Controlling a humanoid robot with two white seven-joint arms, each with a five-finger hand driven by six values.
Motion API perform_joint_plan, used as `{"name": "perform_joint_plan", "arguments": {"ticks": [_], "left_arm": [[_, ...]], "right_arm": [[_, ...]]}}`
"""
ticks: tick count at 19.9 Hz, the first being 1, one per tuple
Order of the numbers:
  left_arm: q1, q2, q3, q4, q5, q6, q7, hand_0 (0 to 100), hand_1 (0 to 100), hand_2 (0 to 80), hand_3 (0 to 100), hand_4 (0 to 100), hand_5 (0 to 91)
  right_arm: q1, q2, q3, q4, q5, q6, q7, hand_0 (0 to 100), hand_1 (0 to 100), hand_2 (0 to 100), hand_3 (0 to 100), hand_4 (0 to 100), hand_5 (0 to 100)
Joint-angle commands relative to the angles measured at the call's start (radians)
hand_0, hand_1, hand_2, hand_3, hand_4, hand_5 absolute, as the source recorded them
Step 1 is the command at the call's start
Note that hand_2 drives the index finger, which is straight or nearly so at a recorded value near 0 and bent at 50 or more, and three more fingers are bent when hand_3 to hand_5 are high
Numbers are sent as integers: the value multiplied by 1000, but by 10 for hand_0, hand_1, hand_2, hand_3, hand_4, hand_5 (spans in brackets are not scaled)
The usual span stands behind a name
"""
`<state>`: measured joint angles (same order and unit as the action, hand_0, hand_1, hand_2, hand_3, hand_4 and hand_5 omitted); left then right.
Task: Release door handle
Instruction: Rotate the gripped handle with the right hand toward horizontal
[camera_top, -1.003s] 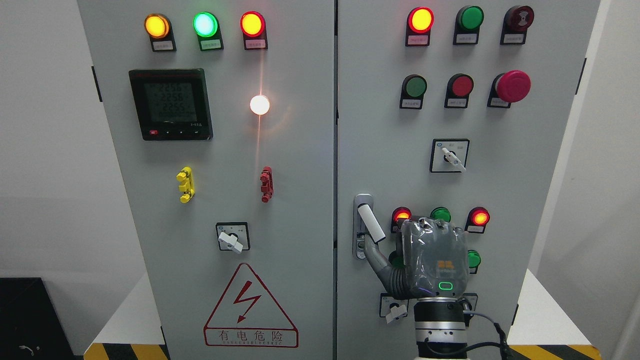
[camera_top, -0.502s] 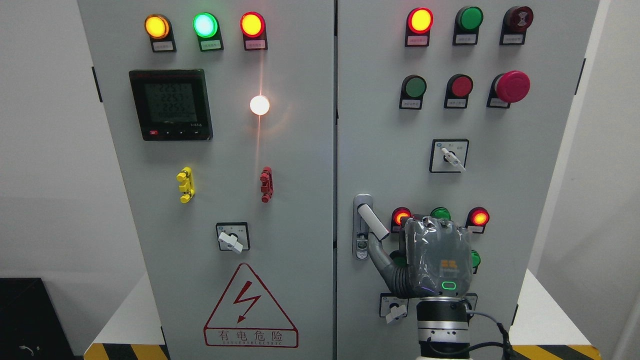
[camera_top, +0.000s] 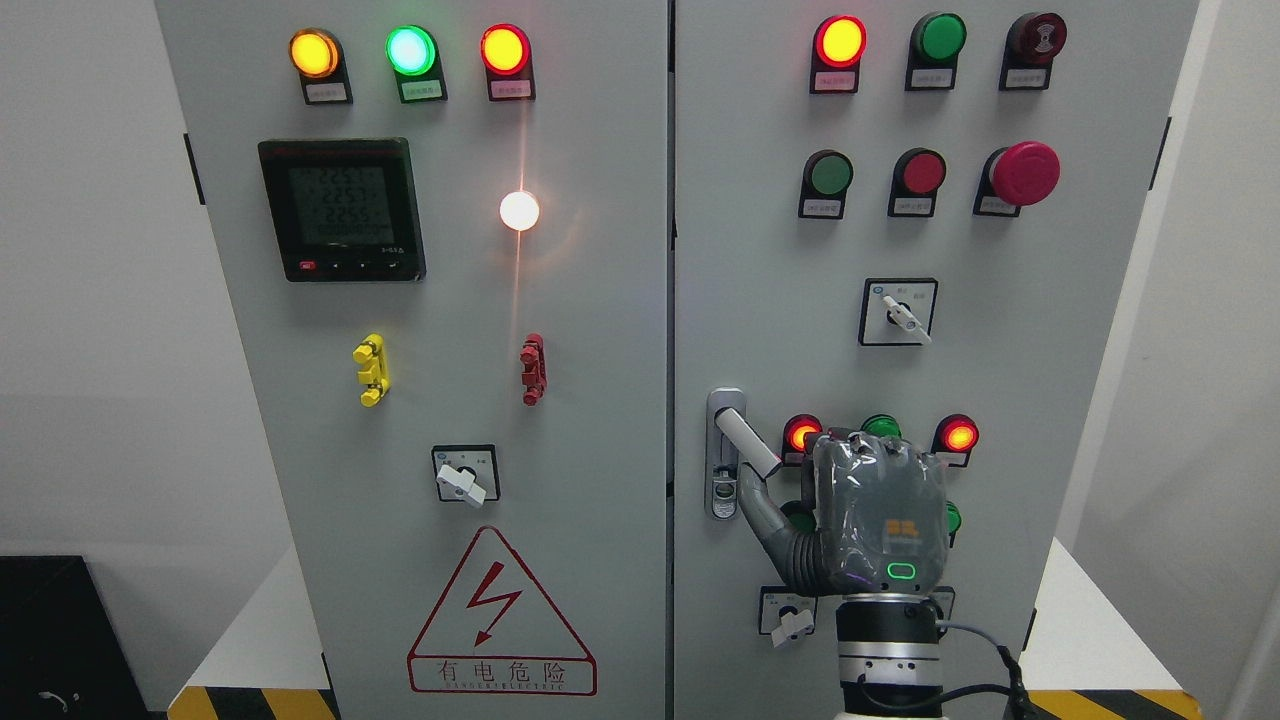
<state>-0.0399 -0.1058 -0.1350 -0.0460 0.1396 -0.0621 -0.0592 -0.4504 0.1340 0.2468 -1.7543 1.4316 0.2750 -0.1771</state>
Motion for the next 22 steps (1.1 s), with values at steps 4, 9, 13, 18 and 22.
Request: {"name": "perform_joint_plan", "arguments": {"ticks": [4, 9, 13, 18, 22], "left_arm": [[0, 0, 0, 0, 0, -1, -1, 120, 556, 0, 0, 0, 0], [0, 0, 0, 0, 0, -1, -1, 120, 556, 0, 0, 0, 0], [0, 0, 0, 0, 0, -1, -1, 120, 556, 0, 0, 0, 0], [0, 0, 0, 0, 0, -1, -1, 120, 556, 0, 0, 0, 0], [0, 0, 0, 0, 0, -1, -1, 120, 556, 0, 0, 0, 0]], "right_arm": [[6, -1, -3, -2, 0, 0, -2, 397, 408, 959, 1000, 996, 1000], [6, -1, -4, -2, 0, 1, -4, 398, 408, 957, 1000, 997, 1000], [6, -1, -9, -2, 0, 0, -4, 399, 409, 958, 1000, 997, 1000], [6, -1, -12, -7, 0, 0, -7, 402, 409, 957, 1000, 998, 1000], [6, -1, -12, -7, 0, 0, -7, 404, 410, 958, 1000, 998, 1000]]}}
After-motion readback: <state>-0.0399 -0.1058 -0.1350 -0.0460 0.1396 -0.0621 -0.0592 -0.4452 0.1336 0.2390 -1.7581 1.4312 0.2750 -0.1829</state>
